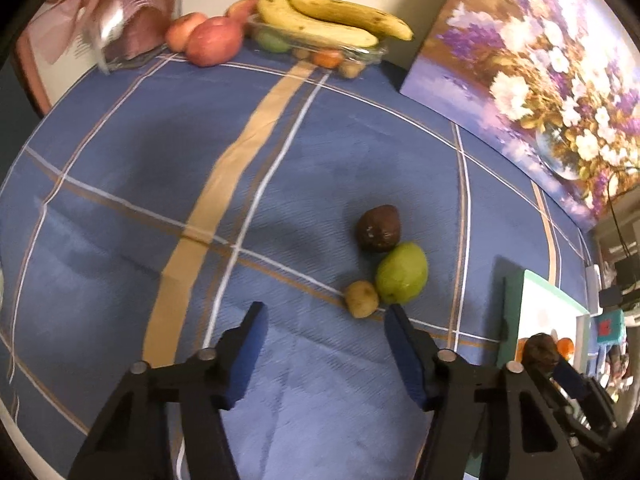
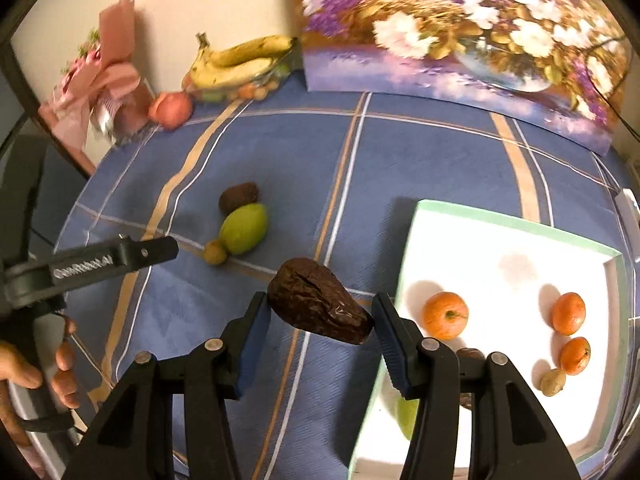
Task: Organize fruits
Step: 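Close the left tool on a small brown round fruit while the right tool holds the dried fruit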
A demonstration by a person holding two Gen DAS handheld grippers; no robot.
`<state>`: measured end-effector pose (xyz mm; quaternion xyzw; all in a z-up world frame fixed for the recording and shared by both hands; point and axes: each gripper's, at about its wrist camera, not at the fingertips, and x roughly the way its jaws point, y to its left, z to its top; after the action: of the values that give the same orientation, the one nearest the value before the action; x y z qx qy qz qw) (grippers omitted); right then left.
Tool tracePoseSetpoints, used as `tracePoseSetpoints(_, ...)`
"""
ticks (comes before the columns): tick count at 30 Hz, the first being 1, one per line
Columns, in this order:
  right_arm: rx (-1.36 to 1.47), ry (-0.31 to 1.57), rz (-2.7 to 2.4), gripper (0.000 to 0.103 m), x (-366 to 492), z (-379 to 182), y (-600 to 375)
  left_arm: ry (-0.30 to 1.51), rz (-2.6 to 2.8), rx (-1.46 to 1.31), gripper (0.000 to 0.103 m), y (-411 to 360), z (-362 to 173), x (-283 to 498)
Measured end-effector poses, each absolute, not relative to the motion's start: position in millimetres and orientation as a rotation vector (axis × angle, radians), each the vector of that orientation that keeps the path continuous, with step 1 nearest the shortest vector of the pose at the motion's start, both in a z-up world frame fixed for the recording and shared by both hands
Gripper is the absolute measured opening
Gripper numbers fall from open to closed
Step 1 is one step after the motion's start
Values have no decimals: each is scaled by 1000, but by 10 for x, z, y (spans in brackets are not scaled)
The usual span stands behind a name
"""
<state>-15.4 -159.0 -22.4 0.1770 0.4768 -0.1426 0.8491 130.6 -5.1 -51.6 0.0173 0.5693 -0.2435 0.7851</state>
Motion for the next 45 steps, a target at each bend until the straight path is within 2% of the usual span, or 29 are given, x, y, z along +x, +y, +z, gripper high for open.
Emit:
tracePoseSetpoints(9, 439, 982, -328, 54, -284, -194, -1794, 1223, -566, 91, 42, -219, -688, 1320)
tracePoseSetpoints(24, 491, 979, -334, 54, -323, -222, -1908, 1221, -569, 141, 39, -407, -768, 1339)
tracePoseSetpoints(27, 500, 978, -337, 54, -330, -228, -1921, 1222, -561, 151, 34, -433, -790, 1348)
tracePoseSetpoints(31, 506, 978, -338, 54, -337, -238, -1931, 1235, -584, 137, 32, -468, -824, 1352)
tracePoseSetpoints(36, 516, 976, -343, 54, -343, -244, -1957, 1230, -598, 151, 22, -486, -821, 1341)
tracePoseSetpoints(45, 526, 966, -346, 54, -368, -220, -1977, 1214, -602, 121, 21, -454, -681, 1337)
